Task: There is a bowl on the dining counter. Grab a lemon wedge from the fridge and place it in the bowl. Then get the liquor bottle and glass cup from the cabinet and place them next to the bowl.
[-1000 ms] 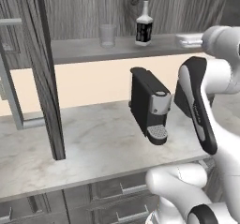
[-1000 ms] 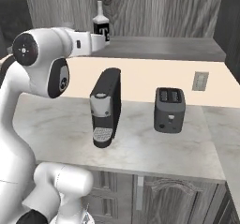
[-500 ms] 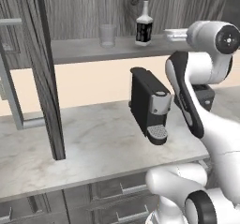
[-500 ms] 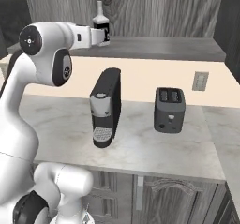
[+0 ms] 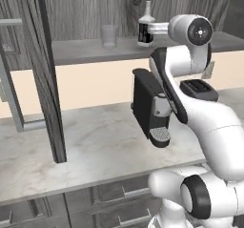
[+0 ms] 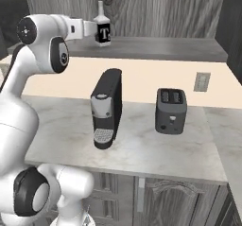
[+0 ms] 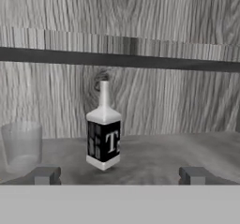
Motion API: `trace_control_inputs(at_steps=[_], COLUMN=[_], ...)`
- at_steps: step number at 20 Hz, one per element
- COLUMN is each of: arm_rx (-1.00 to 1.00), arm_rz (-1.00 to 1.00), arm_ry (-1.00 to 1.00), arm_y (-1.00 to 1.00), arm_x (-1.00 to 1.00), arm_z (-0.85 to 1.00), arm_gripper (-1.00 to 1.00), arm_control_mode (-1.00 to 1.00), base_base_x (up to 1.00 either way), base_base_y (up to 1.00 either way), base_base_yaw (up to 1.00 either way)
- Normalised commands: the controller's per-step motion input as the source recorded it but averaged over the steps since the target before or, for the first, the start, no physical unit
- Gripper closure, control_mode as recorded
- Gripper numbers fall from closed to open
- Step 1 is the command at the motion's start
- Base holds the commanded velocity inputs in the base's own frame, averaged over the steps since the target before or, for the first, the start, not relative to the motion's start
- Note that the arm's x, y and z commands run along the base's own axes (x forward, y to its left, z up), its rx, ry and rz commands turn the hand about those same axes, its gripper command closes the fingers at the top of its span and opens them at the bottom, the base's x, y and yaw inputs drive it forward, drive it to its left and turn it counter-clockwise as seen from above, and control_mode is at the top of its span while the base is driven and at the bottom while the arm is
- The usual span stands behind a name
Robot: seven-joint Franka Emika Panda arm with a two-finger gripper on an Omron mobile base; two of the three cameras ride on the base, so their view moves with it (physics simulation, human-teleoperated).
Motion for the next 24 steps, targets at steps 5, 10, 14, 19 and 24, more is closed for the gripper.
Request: trace_control_inputs(at_steps=[5,10,14,19,24], arm_rx=[0.02,0.01,0.00,0.00,0.00], arm_rz=[-0.01,0.00,0.00,0.00,0.00], arm_ry=[0.00,0.00,0.00,0.00,-0.02], arm_y=[0.13,0.00,0.00,0.00,0.00], arm_x=[0.70,0.70,0.71,0.62,0.40], arm_z=[0.03,0.03,0.07,0.06,0.00], arm_gripper=[-1.00,-1.00,-1.00,-1.00,-1.00], arm_control_mode=[-1.00,-1.00,-1.00,-1.00,-1.00], base_base_x=[0.00,0.00,0.00,0.00,0.00], base_base_y=[0.00,0.00,0.00,0.00,0.00], base_base_yaw=[0.00,0.00,0.00,0.00,0.00])
